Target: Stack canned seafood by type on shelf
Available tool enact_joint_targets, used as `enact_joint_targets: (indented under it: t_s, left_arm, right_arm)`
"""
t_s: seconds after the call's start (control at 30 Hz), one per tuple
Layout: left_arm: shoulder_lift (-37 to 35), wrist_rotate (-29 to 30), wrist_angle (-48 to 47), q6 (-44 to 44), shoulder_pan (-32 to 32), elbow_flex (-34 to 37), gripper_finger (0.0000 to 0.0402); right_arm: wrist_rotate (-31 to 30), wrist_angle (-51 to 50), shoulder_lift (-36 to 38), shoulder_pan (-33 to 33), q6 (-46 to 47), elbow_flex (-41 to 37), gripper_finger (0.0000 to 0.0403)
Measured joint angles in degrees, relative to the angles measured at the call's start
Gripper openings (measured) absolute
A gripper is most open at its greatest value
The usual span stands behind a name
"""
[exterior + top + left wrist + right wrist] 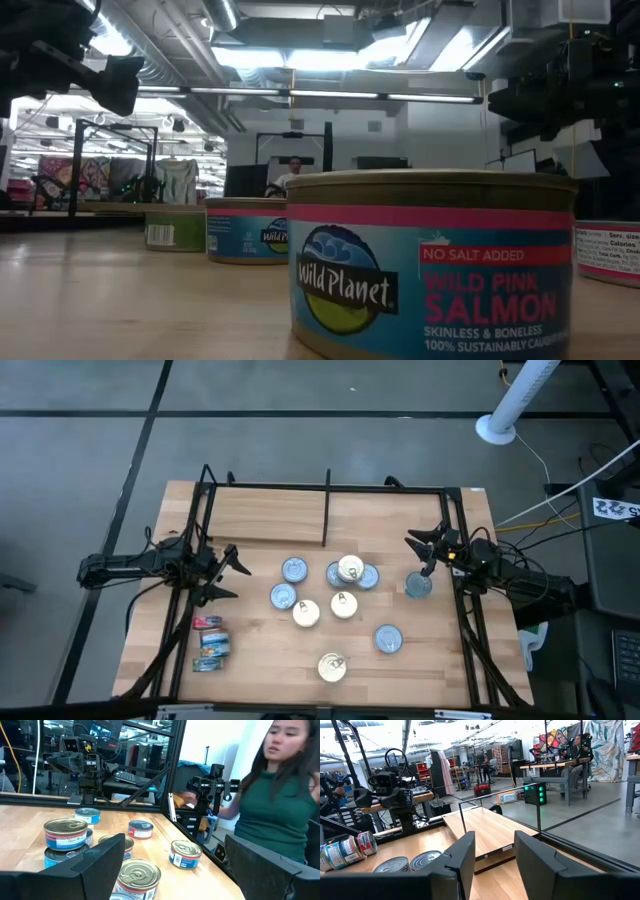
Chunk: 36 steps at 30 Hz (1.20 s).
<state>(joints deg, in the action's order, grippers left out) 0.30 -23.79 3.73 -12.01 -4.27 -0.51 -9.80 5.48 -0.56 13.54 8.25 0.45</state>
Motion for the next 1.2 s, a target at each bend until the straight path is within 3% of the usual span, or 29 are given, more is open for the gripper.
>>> enact_joint_targets:
  t_s: [1.2]
  left_arm:
    - [0.00,0.02,-0.01,0.33,0.00,0.00,0.0336]
  right_arm:
    - [-1.01,-2.16,-0.02,-0.02,0.00,0.02,0.0138]
